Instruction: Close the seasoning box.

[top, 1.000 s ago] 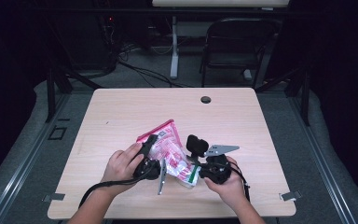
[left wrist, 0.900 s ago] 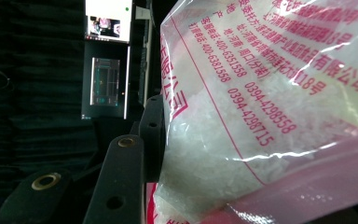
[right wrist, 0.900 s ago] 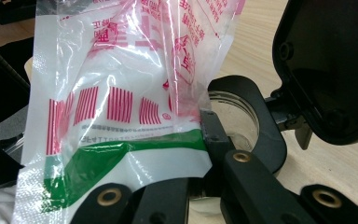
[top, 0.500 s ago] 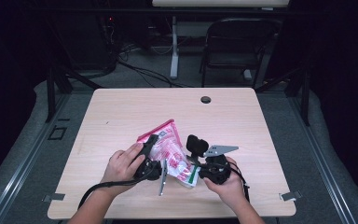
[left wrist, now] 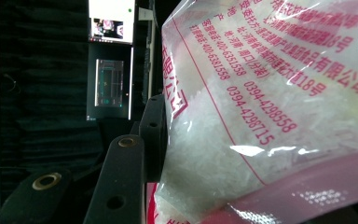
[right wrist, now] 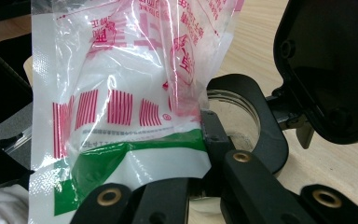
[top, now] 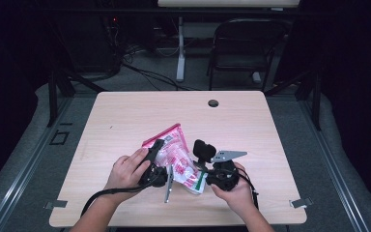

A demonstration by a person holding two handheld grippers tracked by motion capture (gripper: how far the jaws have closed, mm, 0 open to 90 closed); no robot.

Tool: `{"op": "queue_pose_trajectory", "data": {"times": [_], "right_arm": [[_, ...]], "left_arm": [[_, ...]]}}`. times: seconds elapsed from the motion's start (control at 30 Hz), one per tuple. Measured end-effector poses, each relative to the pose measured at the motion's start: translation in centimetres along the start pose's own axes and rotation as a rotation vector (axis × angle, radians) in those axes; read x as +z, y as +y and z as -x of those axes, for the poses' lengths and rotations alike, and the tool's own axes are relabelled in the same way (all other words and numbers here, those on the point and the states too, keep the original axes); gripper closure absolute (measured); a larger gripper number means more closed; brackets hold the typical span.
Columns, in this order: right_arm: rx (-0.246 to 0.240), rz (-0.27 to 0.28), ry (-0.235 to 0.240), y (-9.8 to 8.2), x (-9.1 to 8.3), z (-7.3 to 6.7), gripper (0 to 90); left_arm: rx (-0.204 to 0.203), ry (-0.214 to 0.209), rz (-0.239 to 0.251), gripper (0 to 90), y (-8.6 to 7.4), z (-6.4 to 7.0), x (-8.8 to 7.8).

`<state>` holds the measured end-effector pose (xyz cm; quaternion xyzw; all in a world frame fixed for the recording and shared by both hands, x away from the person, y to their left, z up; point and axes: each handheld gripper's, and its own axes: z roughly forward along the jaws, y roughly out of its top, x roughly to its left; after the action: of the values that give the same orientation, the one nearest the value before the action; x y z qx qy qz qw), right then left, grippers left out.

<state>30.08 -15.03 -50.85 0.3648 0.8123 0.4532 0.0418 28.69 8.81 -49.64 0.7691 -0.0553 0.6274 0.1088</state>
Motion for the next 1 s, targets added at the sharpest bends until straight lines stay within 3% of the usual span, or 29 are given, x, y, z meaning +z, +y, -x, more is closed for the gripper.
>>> {"op": "queue_pose_trajectory", "data": {"times": [0.5,0.6,0.63,1.0], "right_arm": [[0.001,0.006,0.0,0.0,0.02,-0.06,89.9],[-0.002,0.003,0.0,0.02,0.0,-0.07,89.8],[-0.002,0.002,0.001,0.02,-0.01,-0.07,89.8],[-0.003,0.006,0.0,0.02,-0.02,-0.1,89.8]], "left_arm": [[0.011,0.01,0.0,65.1,0.14,-0.19,-0.14],[0.011,-0.002,-0.018,65.1,0.22,-0.28,-0.25],[0.009,0.009,-0.001,65.0,0.16,-0.21,-0.16],[0.01,0.014,-0.001,65.0,0.23,-0.36,-0.26]]}}
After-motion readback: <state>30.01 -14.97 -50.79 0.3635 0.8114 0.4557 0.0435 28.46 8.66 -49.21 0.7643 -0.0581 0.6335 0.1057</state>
